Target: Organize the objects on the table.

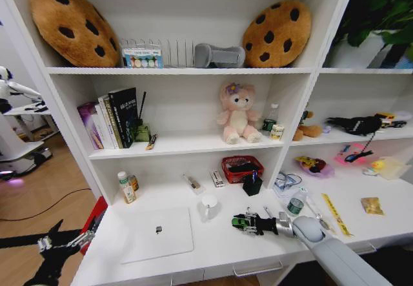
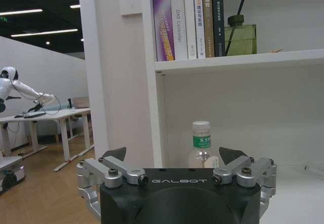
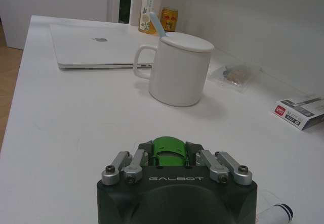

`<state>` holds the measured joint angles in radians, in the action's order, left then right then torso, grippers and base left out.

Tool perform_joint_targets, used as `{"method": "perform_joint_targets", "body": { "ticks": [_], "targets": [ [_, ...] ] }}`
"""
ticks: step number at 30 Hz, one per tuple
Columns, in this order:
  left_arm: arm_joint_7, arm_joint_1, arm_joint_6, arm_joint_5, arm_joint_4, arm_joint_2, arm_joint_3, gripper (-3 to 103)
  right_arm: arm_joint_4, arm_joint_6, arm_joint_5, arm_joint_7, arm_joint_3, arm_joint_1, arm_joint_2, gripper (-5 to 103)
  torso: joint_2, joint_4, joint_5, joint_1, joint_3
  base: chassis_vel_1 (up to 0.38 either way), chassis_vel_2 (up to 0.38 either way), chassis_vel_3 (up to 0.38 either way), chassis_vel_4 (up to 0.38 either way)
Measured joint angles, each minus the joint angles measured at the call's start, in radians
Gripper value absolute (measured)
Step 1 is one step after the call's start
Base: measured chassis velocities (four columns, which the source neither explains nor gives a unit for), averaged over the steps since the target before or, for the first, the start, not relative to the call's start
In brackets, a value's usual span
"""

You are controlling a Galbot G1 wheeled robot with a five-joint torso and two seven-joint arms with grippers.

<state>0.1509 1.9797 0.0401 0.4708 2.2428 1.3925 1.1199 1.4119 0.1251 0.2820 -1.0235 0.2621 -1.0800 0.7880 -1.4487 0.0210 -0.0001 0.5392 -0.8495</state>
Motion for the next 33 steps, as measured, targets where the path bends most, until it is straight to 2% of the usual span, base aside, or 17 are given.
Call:
{"method": "perform_joint_targets", "body": {
  "ticks": [6,8,10,14,17,24,33],
  "targets": [
    [0.0,-0.001,0.0,-0.005,-0.005,0.003,-0.005,100,-0.003,-0.001,0.003,-0.001,0.01,-0.008,0.004,35,0.0,0.0004,-0.0001,0.0,0.0,0.0,0.0,0.0,0.0],
    [0.0,-0.001,0.0,-0.005,-0.006,0.004,-0.005,100,-0.003,-0.005,0.025,0.007,0.012,-0.012,0.005,35,0.0,0.0006,-0.0001,0.0,0.0,0.0,0.0,0.0,0.0],
    [0.001,0.0,0.001,-0.007,-0.007,0.004,-0.006,100,0.003,-0.023,0.099,0.035,0.016,-0.027,0.007,35,0.001,0.0012,0.0007,0.0,-0.001,0.0,0.0,0.0,0.0],
    [0.001,0.0,0.001,-0.009,-0.01,0.004,-0.007,100,0.027,-0.042,0.153,0.067,0.041,-0.048,0.014,35,0.001,0.0012,0.0016,0.001,-0.001,0.0,0.0,0.0,0.0],
    [0.001,-0.001,0.001,-0.009,-0.013,-0.001,-0.007,100,0.086,-0.051,0.2,0.114,0.096,-0.092,0.01,35,0.001,0.0004,0.0006,0.001,-0.001,0.0,0.0,0.0,0.0],
    [0.001,-0.001,0.001,-0.011,-0.012,-0.003,-0.011,100,0.136,-0.05,0.218,0.128,0.152,-0.142,0.003,35,0.001,0.0004,0.0004,0.001,0.0,0.0,0.0,0.0,0.0],
    [0.002,0.001,0.001,-0.013,-0.001,-0.002,-0.014,100,0.371,-0.038,0.327,0.203,0.329,-0.275,-0.035,35,0.0,0.0004,-0.0001,0.0,0.0,0.0,0.0,0.0,0.0]
  ]
}}
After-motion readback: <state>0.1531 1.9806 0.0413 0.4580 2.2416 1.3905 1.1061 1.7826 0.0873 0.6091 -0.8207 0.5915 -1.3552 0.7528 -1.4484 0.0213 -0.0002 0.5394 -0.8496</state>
